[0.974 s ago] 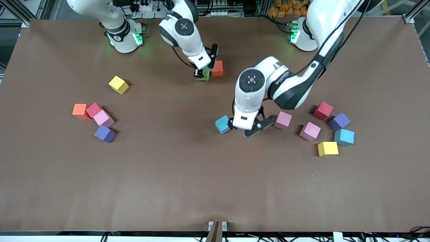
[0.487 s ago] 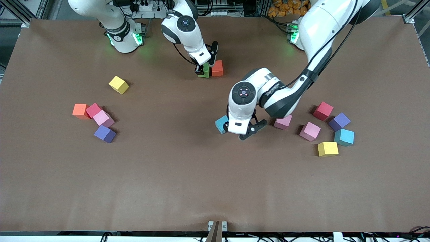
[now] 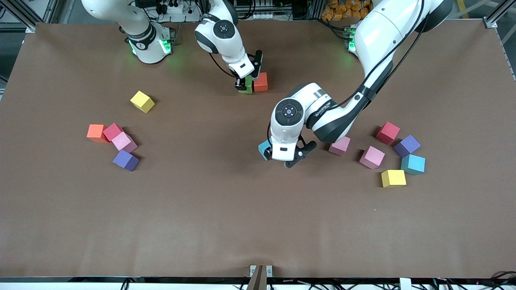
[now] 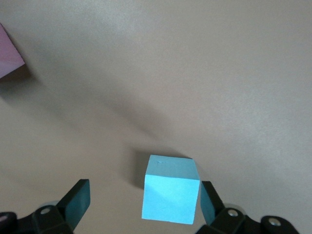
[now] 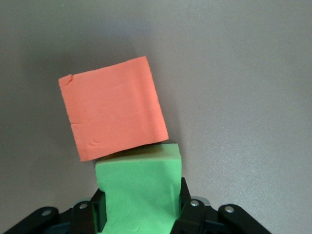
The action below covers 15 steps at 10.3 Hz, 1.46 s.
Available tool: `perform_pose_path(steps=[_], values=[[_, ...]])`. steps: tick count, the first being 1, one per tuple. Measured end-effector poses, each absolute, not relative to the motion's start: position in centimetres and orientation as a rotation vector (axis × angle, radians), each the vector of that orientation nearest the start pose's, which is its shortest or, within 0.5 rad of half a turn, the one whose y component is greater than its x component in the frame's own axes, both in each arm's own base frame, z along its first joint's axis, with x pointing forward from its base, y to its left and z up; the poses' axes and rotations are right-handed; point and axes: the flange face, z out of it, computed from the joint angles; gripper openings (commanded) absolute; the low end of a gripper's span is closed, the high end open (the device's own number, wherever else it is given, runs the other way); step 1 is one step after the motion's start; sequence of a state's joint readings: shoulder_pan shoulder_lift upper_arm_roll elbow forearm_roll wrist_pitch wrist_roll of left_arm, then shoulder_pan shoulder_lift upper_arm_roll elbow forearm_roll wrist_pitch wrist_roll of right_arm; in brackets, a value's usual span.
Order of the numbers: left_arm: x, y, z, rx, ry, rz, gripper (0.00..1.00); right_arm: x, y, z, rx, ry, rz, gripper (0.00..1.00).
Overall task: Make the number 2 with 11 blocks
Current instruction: 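Set green beside orange with the right gripper while the left gripper grasps cyan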
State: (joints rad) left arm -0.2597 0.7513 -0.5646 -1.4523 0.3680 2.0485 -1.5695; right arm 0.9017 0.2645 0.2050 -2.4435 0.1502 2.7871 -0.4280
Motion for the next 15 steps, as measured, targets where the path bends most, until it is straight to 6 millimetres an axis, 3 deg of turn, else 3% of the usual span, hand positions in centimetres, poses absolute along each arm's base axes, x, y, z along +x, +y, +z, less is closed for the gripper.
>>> perform_pose_path(steps=[8,9,10,15], values=[[55.3,-46.3,27.0,-2.974,-1.175,0.101,1.00,21.8,44.6,20.4,-2.295,-1.935,-0.092,0.24],[55.3,-46.4,26.8,-2.976,-1.177,0.104,1.00,21.7,44.7,20.4,-2.295,-1.934,-0.095,0.51],[55.1,-46.6,26.6,-2.969,-1.196,0.107,1.00,21.7,44.8,20.4,-2.294,-1.934,-0.099,1.00],[53.5,-48.3,25.9,-2.964,-1.186,0.124,1.00,21.3,44.9,19.5,-2.294,-1.932,-0.095,1.00]])
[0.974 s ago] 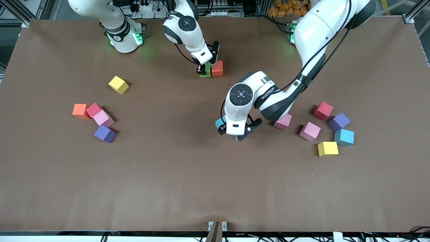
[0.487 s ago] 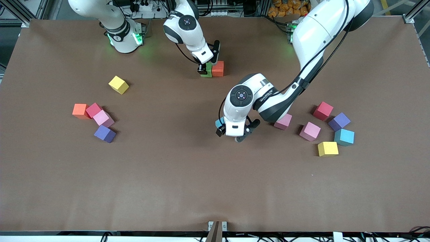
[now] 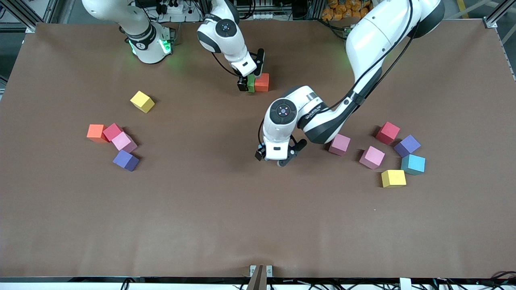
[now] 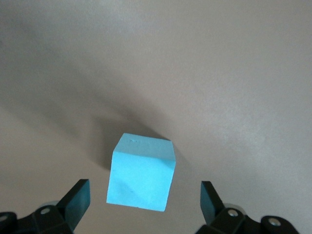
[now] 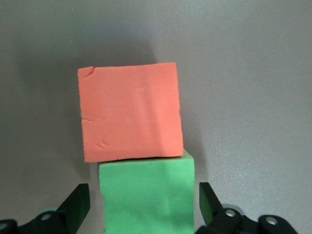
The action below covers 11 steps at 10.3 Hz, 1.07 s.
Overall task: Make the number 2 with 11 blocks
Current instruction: 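Set green beside orange with the right gripper while the left gripper grasps cyan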
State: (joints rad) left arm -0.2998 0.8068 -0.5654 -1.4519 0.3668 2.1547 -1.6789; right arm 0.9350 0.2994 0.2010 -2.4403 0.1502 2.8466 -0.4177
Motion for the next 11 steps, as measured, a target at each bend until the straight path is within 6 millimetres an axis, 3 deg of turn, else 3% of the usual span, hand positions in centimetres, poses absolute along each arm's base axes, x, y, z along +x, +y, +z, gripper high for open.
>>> perform_pose_path(steps=[5,11], values=[[53.5,-48.2,24.6,-2.949,-1.186,0.142,1.00,23.0,45.0,20.8,-2.320,-1.899,-0.122,1.00],[53.0,-48.3,22.6,-2.924,-1.163,0.144,1.00,25.1,43.3,25.2,-2.382,-1.883,0.007,1.00]])
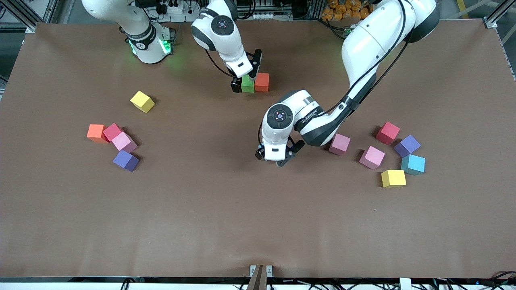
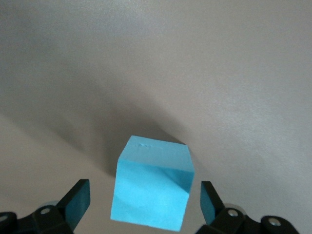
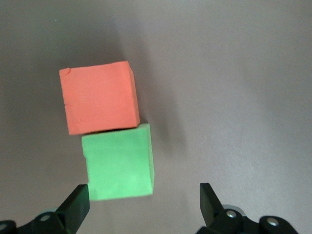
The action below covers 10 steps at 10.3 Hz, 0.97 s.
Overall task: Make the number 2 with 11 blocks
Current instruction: 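Set green beside orange with the right gripper while the left gripper grasps cyan, then grasp the purple cube with the right gripper while the left gripper carries cyan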
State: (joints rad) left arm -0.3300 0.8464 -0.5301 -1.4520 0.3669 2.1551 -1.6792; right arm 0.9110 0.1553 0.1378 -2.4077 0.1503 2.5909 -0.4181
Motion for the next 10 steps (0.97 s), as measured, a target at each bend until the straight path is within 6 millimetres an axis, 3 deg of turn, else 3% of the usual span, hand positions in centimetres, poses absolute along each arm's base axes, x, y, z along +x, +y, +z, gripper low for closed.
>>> perform_pose_path(steps=[2,5,7,9,10], values=[[52.6,-48.5,21.5,-2.906,-1.141,0.112,1.00,27.1,41.7,26.6,-2.434,-1.833,0.079,1.00],[52.6,-48.6,21.3,-2.904,-1.140,0.103,1.00,36.0,35.2,30.6,-2.572,-1.620,0.192,1.00],[52.7,-48.5,21.0,-2.905,-1.147,0.109,0.60,43.1,29.3,33.1,-2.681,-1.405,0.143,1.00],[52.8,-48.5,20.8,-2.902,-1.175,0.140,0.33,50.4,21.2,33.8,-2.808,-1.244,0.101,1.00],[53.0,-48.5,21.0,-2.904,-1.182,0.141,0.22,52.5,18.4,33.6,-2.856,-1.213,0.083,1.00]])
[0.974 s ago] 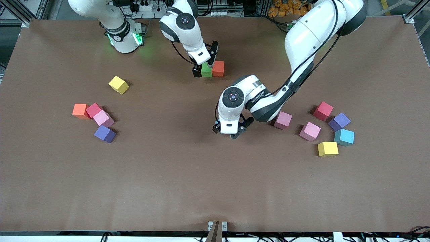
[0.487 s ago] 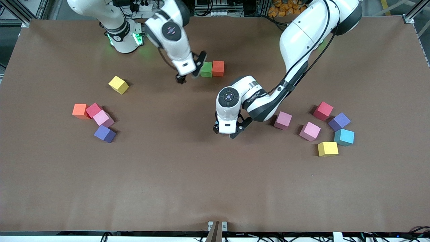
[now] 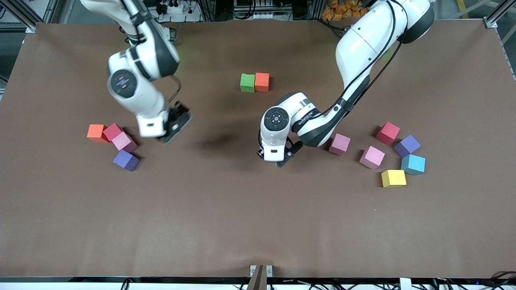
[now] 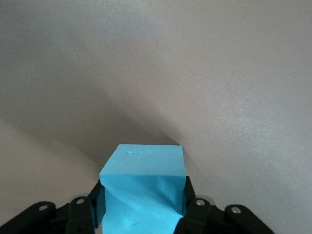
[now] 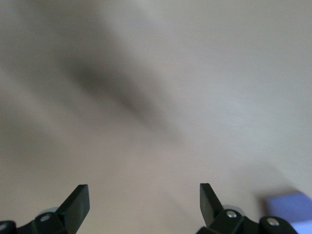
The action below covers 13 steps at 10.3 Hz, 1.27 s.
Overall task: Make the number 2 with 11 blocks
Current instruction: 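Grasp the purple cube with the right gripper while the left gripper carries cyan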
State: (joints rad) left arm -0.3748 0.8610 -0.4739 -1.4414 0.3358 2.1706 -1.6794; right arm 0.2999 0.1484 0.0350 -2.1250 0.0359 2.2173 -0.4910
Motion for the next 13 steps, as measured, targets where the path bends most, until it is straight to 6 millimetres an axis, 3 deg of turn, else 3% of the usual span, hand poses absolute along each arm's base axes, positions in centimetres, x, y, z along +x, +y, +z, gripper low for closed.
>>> perform_pose_path(steps=[1,3,4,5,7,8,10,11,13], values=[[53.1,-48.4,21.0,-2.905,-1.182,0.140,0.07,54.6,15.5,34.1,-2.883,-1.188,0.064,1.00],[53.6,-48.2,21.5,-2.929,-1.158,0.131,0.05,57.7,10.3,34.0,-2.872,-1.195,0.079,1.00],[54.1,-48.0,22.7,-2.956,-1.136,0.114,0.05,58.7,7.8,33.1,-2.865,-1.197,0.089,1.00],[54.9,-47.3,25.0,-3.004,-1.081,0.090,0.05,59.4,6.0,32.1,-2.861,-1.196,0.098,1.00],[55.5,-44.0,30.4,-3.109,-0.836,0.053,0.06,60.1,3.1,29.9,-2.832,-1.276,0.084,1.00],[54.7,-41.6,32.5,-3.133,-0.664,0.036,0.06,60.4,2.2,28.6,-2.808,-1.336,0.068,1.00],[51.0,-38.4,34.2,-3.100,-0.300,0.052,0.06,60.2,0.7,25.8,-2.770,-1.397,0.105,1.00],[48.4,-38.4,34.1,-3.061,-0.115,0.094,0.06,60.1,0.4,24.9,-2.755,-1.411,0.125,1.00],[43.0,-40.4,33.5,-2.969,0.171,0.205,0.06,59.9,0.1,23.7,-2.731,-1.445,0.134,1.00]])
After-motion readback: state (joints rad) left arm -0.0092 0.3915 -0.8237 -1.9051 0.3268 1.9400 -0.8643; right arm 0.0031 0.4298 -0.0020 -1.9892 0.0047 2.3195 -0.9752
